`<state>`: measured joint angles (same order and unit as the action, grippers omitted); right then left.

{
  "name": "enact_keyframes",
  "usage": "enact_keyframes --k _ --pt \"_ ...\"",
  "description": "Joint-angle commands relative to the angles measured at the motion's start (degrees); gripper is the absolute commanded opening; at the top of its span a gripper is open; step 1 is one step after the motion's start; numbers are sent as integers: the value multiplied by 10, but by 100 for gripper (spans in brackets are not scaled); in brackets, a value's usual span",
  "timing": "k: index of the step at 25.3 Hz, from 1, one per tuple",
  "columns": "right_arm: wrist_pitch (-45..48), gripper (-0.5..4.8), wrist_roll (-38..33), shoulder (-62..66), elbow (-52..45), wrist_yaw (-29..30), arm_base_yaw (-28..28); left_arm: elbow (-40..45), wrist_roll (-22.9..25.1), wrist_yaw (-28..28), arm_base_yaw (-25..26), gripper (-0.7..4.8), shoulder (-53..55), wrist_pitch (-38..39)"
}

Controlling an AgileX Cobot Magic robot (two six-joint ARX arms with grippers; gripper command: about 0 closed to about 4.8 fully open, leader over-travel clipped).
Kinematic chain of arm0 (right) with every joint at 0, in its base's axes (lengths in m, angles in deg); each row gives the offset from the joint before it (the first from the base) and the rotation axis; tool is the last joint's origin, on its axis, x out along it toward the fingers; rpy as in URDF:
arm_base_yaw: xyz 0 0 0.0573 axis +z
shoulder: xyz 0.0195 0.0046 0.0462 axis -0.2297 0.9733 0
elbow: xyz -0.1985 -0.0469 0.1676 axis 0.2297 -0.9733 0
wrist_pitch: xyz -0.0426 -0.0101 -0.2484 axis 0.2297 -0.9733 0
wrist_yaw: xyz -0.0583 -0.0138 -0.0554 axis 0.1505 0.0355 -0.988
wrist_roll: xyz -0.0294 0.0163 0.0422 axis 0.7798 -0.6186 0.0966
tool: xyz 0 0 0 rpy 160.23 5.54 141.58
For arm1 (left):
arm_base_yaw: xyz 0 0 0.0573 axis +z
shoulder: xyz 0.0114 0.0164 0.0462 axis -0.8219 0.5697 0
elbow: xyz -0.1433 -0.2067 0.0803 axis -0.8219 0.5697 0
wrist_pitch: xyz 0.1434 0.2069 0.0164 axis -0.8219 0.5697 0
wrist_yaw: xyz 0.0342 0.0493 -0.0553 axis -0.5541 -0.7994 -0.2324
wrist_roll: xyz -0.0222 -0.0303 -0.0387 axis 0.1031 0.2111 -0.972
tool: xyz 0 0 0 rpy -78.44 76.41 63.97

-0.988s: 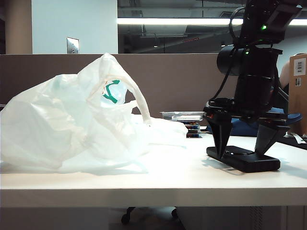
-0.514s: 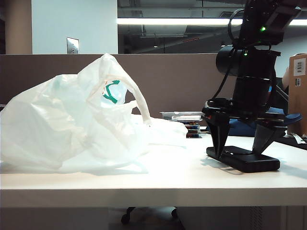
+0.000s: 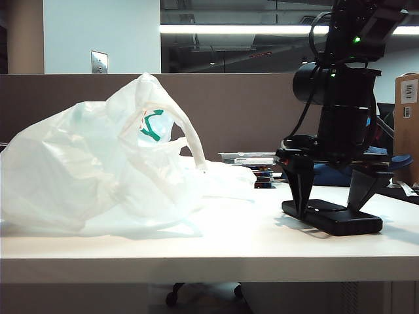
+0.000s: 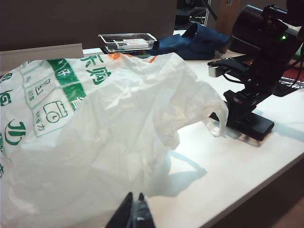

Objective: Put the power bank into the bag.

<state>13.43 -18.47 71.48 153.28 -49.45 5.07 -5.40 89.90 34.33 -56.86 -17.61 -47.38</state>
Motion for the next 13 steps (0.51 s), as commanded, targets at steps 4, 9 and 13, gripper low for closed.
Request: enact_keyframes --k 4,9,13 --pt "-23 306 -8 9 -6 -5 0 -3 0 -1 -1 -5 0 -4" --pt "-26 299 -8 9 -6 -5 0 -3 0 -1 -1 -5 0 -5" --pt "-26 238 -8 9 -6 -5 0 -3 0 -1 -1 -5 0 -17"
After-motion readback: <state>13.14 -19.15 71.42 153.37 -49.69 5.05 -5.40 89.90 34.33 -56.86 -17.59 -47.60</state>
